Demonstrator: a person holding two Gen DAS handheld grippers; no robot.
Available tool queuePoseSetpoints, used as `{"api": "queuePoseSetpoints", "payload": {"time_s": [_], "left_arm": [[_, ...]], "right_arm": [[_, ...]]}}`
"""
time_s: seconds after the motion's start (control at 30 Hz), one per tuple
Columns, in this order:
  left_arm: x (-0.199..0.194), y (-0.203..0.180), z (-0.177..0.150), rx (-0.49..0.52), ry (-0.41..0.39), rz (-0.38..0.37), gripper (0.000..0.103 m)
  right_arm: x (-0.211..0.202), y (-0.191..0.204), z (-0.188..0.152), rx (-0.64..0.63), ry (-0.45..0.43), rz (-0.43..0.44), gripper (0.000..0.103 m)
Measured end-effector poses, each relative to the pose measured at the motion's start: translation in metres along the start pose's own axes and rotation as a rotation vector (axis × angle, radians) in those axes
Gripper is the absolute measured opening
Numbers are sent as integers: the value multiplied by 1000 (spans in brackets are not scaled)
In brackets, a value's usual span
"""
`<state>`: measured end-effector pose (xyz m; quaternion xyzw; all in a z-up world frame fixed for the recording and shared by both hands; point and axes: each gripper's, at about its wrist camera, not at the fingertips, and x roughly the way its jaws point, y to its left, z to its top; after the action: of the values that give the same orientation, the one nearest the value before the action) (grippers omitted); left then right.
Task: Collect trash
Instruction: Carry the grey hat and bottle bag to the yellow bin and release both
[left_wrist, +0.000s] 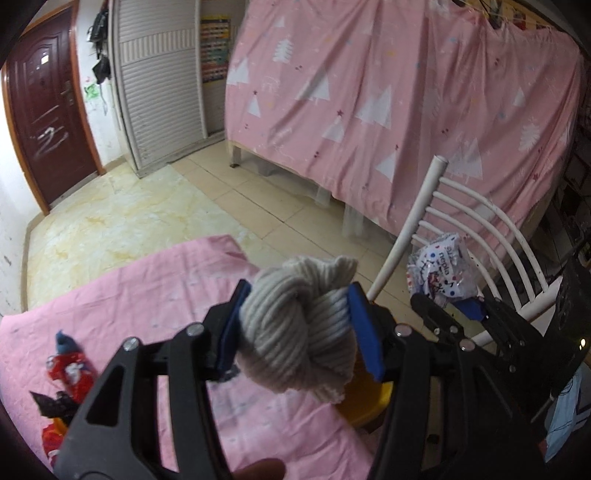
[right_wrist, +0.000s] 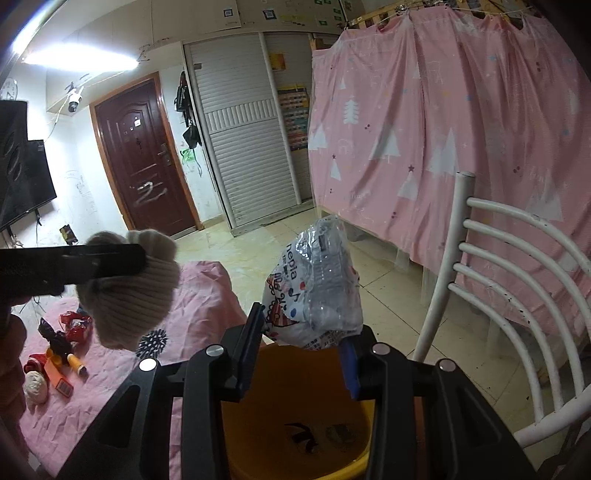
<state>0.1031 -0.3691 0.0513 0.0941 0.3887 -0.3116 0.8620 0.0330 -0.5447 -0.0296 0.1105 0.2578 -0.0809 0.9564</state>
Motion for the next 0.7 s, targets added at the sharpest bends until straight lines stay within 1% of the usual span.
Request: {"api": "queuePoseSetpoints", "payload": {"time_s": [0.17,0.3,0.4,0.47,0.53,0.7], "left_arm": [[7,-15,5,12,-10,-2,53],[3,-15,6,5,-17,4,53],[0,-8,5,-13,-14,8,54],[-3,-3,3,-24,-13,9,55],[-6,3,1,-36,-12,9,59],[-15,17,-2,-54,-19,12,59]], "right_arm": [[6,-1,-2,-8,12,-5,32],[15,4,-3,-35,42,-9,35],[25,10,-7,-70,69,-31,46],[30,14,-10,-88,82,-50,63],[33,17,-14,-109,89,-65,67],[35,18,-15,-102,85,-56,67]]}}
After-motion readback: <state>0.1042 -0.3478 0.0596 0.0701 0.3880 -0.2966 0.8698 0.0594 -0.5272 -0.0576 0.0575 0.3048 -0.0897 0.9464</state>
